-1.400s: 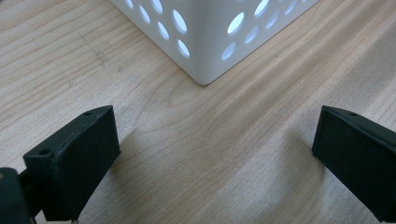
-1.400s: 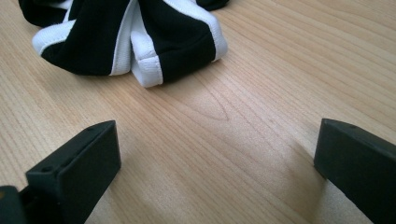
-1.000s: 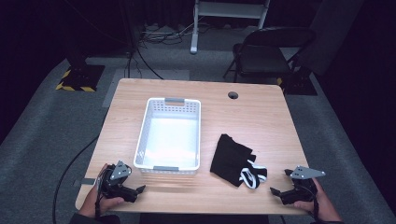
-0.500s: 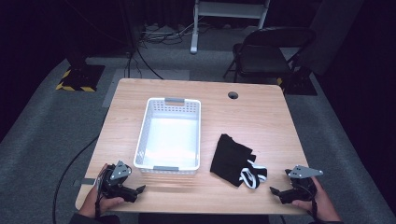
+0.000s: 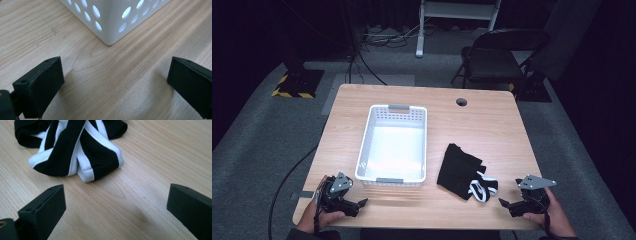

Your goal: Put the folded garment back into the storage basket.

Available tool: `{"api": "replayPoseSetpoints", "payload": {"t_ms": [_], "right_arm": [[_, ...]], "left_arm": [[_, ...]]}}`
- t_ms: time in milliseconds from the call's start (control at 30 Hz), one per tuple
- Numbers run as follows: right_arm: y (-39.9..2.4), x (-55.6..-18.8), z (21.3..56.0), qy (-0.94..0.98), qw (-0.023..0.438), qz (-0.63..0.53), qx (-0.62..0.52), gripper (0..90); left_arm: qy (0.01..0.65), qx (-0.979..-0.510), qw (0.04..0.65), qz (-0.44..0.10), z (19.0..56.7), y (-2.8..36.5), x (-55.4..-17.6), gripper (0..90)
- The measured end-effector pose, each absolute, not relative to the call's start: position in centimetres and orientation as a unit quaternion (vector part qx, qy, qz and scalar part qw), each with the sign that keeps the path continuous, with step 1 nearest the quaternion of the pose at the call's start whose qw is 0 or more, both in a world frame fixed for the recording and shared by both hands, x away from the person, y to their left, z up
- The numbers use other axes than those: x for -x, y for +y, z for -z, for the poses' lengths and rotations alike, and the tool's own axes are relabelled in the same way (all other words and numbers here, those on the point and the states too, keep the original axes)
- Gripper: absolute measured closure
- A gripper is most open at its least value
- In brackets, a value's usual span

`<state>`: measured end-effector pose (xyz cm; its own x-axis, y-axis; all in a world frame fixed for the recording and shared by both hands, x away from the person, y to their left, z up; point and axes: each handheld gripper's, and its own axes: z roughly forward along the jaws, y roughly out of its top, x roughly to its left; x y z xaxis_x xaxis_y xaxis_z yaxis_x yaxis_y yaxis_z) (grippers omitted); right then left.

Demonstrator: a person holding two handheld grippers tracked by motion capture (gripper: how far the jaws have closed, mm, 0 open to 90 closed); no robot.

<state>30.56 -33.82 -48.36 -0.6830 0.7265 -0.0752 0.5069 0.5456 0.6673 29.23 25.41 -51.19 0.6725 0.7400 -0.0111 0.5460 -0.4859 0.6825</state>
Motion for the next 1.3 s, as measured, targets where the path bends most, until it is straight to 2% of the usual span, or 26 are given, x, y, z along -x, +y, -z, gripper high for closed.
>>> {"api": "replayPoseSetpoints", "payload": {"t_ms": [1300], "right_arm": [[-29.3, -31.5, 46.3, 0.878, 0.176, -0.314, -0.316, 2.4]], "left_arm": [[0.378, -0.85, 0.338, -0.144, 51.2, 25.4, -29.2, 0.6]]}}
